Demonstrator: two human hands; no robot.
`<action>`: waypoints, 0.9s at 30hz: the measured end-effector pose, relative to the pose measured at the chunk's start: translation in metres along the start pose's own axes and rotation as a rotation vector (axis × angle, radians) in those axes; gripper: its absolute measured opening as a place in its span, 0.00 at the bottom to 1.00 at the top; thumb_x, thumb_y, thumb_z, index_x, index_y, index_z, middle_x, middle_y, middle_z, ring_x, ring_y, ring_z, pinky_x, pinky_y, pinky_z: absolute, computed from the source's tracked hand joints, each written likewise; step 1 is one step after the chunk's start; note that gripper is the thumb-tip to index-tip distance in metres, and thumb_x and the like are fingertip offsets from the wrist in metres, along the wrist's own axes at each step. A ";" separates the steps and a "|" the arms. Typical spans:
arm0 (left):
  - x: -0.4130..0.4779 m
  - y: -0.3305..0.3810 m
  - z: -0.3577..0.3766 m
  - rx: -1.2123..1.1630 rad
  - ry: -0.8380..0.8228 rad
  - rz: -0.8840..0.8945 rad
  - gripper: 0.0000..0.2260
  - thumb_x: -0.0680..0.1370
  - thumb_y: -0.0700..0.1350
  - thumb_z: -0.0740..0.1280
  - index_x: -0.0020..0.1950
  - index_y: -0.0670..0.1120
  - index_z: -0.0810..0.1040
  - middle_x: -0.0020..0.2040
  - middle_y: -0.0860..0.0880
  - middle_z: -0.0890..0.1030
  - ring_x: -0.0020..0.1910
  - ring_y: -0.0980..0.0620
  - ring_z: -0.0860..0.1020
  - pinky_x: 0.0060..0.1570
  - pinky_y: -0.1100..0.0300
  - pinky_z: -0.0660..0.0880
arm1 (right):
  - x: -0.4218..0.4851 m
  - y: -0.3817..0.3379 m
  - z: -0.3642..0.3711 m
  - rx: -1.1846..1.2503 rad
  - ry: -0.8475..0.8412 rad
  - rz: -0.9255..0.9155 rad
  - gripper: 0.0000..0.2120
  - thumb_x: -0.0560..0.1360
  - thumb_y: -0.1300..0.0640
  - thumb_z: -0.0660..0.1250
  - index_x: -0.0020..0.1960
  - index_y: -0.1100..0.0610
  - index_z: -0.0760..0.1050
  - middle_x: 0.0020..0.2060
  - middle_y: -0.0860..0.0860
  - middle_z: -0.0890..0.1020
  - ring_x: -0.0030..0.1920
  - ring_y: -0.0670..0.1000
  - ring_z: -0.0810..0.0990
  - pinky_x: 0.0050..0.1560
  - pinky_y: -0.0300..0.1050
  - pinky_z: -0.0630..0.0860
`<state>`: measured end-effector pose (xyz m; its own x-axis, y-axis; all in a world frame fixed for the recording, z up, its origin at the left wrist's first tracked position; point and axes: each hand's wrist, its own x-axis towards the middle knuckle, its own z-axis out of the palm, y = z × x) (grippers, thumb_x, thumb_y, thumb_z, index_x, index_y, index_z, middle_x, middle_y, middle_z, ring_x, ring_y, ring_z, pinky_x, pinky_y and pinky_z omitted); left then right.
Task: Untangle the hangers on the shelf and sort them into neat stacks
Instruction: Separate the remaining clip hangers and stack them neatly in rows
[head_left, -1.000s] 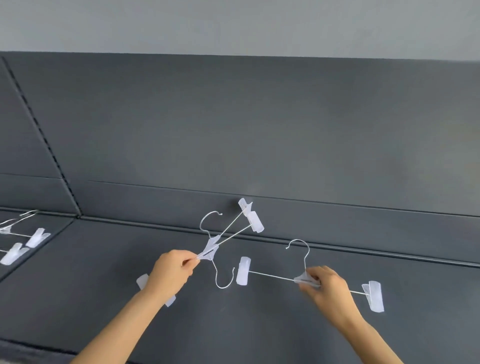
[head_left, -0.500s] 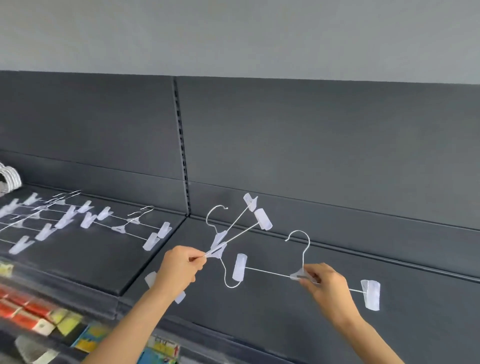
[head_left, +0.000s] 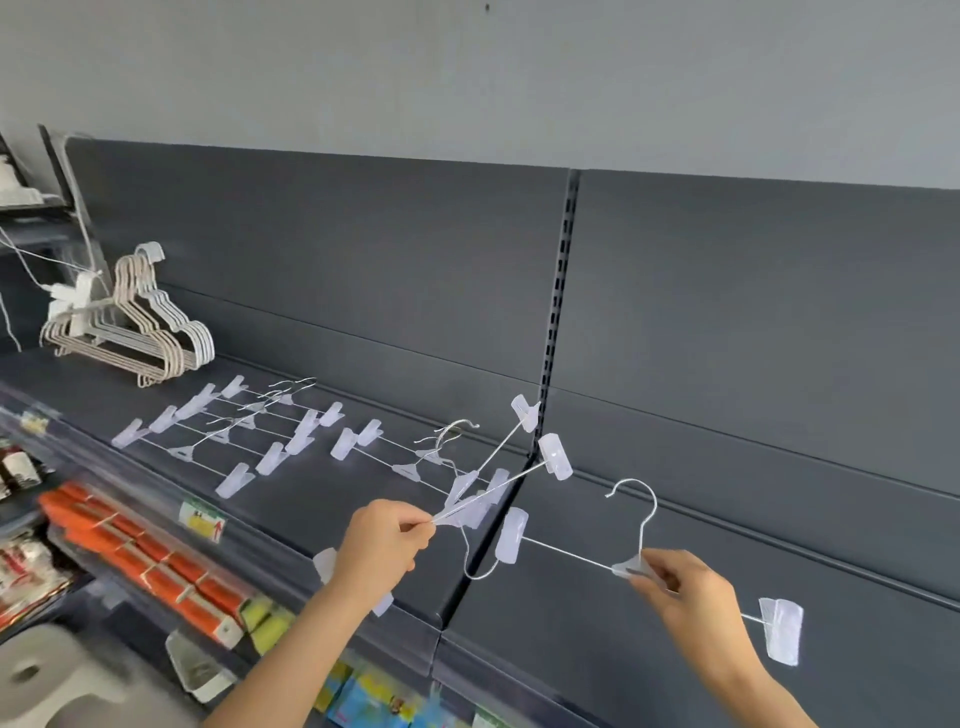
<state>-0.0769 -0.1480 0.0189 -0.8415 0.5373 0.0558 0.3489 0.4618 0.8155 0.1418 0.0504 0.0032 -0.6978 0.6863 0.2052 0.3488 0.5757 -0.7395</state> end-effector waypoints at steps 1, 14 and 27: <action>0.007 -0.006 -0.006 0.011 -0.007 -0.005 0.09 0.72 0.37 0.65 0.33 0.42 0.80 0.31 0.46 0.79 0.19 0.57 0.70 0.29 0.61 0.70 | 0.005 -0.003 0.006 0.018 -0.007 0.002 0.19 0.71 0.59 0.70 0.28 0.38 0.74 0.33 0.48 0.76 0.35 0.44 0.71 0.38 0.29 0.67; 0.102 -0.056 -0.082 0.061 0.044 -0.017 0.10 0.75 0.38 0.65 0.34 0.42 0.80 0.29 0.50 0.77 0.21 0.55 0.69 0.31 0.61 0.69 | 0.078 -0.030 0.094 0.005 -0.064 0.063 0.03 0.72 0.59 0.69 0.40 0.52 0.80 0.38 0.47 0.78 0.41 0.49 0.76 0.39 0.34 0.70; 0.199 -0.123 -0.169 0.003 0.077 0.180 0.08 0.74 0.36 0.66 0.36 0.41 0.81 0.28 0.45 0.77 0.25 0.51 0.70 0.29 0.62 0.68 | 0.101 -0.129 0.249 -0.165 0.068 0.161 0.20 0.75 0.57 0.64 0.29 0.48 0.59 0.31 0.45 0.67 0.40 0.52 0.68 0.40 0.41 0.61</action>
<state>-0.3573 -0.2168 0.0264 -0.7945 0.5556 0.2452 0.4979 0.3648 0.7867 -0.1295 -0.0650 -0.0397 -0.5827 0.8005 0.1401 0.5539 0.5174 -0.6523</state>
